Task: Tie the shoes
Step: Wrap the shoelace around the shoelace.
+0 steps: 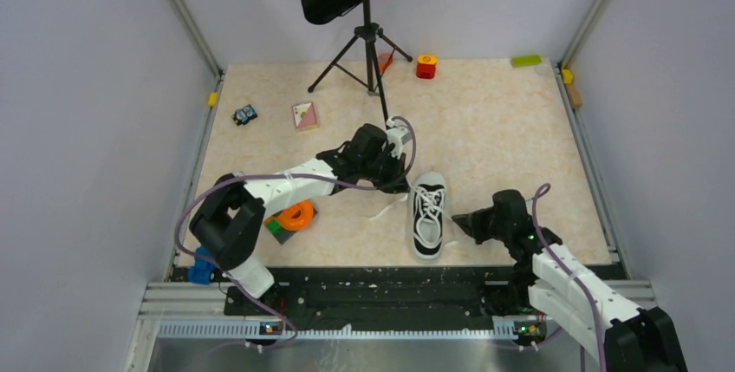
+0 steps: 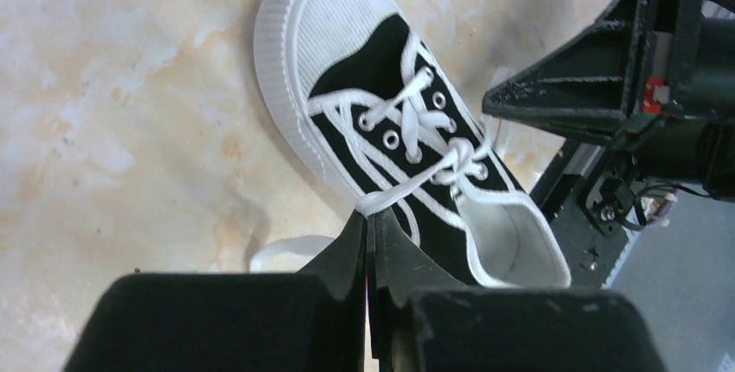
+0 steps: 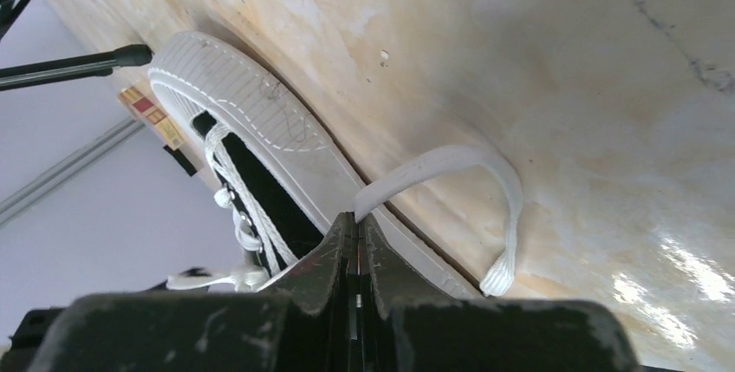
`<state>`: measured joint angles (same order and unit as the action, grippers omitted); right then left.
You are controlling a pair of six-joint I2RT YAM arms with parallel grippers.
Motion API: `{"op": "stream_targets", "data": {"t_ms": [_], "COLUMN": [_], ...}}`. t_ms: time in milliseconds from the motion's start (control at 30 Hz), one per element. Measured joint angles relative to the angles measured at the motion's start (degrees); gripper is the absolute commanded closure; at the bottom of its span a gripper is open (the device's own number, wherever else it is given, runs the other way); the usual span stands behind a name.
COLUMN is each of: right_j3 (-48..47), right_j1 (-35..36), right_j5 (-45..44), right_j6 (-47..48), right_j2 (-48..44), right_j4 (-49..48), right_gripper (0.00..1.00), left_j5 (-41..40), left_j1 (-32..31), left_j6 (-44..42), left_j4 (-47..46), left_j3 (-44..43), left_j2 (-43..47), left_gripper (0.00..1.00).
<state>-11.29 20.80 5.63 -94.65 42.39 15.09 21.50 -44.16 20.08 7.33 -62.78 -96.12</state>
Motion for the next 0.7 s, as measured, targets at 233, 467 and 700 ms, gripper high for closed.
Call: {"op": "stream_targets", "data": {"t_ms": [233, 467, 700], "right_j3": [-3.6, -5.7, -5.7], "right_j1": [-0.1, -0.1, -0.1], "right_j5": [-2.6, -5.0, -4.9], "right_j6": [2.7, 5.1, 6.2], "right_j2": [-1.4, -3.8, -3.2], "right_j4": [5.4, 7.3, 7.3], "right_gripper": [1.0, 1.0, 0.7], "left_j5": [-1.0, -1.5, -1.0], "left_j1": [-0.1, -0.1, -0.1], "left_j6": [1.0, 1.0, 1.0], "left_j4": [3.4, 6.7, 7.0], "left_j3": [4.7, 8.5, 9.3], "left_j2": [7.0, 11.6, 12.4], "left_gripper": [1.0, 1.0, 1.0]}}
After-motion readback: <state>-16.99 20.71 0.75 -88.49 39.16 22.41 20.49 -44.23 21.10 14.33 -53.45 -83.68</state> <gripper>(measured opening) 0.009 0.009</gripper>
